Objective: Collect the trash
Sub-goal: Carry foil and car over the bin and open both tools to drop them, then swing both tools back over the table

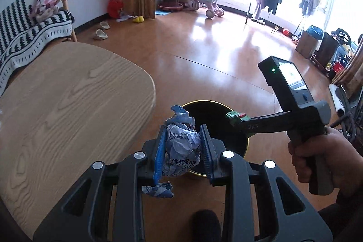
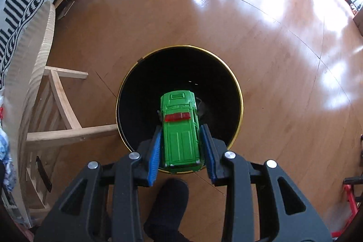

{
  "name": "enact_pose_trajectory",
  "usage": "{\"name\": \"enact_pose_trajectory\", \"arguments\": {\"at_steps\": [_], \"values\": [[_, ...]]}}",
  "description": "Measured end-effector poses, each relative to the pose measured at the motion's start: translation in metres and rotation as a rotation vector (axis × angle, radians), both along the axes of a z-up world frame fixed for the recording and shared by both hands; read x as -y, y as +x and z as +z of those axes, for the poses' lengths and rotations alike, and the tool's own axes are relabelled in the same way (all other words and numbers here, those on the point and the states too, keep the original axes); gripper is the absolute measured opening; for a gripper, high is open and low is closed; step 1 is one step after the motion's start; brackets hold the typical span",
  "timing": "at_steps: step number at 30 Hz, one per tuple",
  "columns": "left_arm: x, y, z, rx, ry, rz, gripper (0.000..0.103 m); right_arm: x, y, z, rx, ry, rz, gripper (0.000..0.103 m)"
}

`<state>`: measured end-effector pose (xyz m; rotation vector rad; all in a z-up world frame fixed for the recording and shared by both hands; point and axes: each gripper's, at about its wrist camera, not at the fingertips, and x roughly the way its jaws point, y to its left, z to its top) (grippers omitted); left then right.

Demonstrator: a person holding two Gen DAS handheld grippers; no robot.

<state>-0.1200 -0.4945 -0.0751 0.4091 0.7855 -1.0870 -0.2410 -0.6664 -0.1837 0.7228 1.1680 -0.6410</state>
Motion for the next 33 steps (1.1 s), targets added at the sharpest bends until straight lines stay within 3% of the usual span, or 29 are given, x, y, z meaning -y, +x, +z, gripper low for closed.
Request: {"name": "enact_pose_trajectory", "arguments": {"at_steps": [5,6,7,8,15,21,22,23,24,29,33], "values": [[0.011,0.002,-0.008,-0.009,0.009,-0.002,0.028,-0.004,0.011,0.020,0.056,-0.037,-0.007,0.034],[0.013,0.001,-0.010,-0.014,0.011,0.002,0.028,-0.003,0.012,0.027,0.077,-0.059,-0.024,0.048],[0.015,0.004,-0.011,-0.019,0.012,0.005,0.028,-0.001,0.011,0.033,0.089,-0.083,-0.036,0.081],[0.017,0.008,-0.012,-0.026,0.013,0.009,0.028,0.000,0.009,0.041,0.105,-0.120,-0.049,0.091],[0.034,0.008,-0.023,-0.074,0.026,0.005,0.028,0.009,-0.009,0.054,0.156,-0.152,-0.127,0.093],[0.071,0.006,-0.037,-0.150,0.005,-0.057,0.030,0.022,-0.042,0.062,0.195,-0.164,-0.268,0.093],[0.077,0.006,-0.036,-0.149,-0.007,-0.061,0.045,0.023,-0.047,0.066,0.202,-0.178,-0.296,0.093],[0.081,0.008,-0.036,-0.143,-0.013,-0.055,0.070,0.023,-0.050,0.067,0.205,-0.187,-0.308,0.093],[0.083,0.011,-0.035,-0.134,-0.025,-0.033,0.079,0.024,-0.053,0.069,0.206,-0.197,-0.318,0.093],[0.071,0.023,-0.027,-0.187,-0.073,0.009,0.083,0.018,-0.048,0.074,0.202,-0.210,-0.291,0.093],[0.044,0.027,-0.011,-0.165,-0.077,0.021,0.086,0.001,-0.028,0.083,0.214,-0.212,-0.228,0.093]]}}
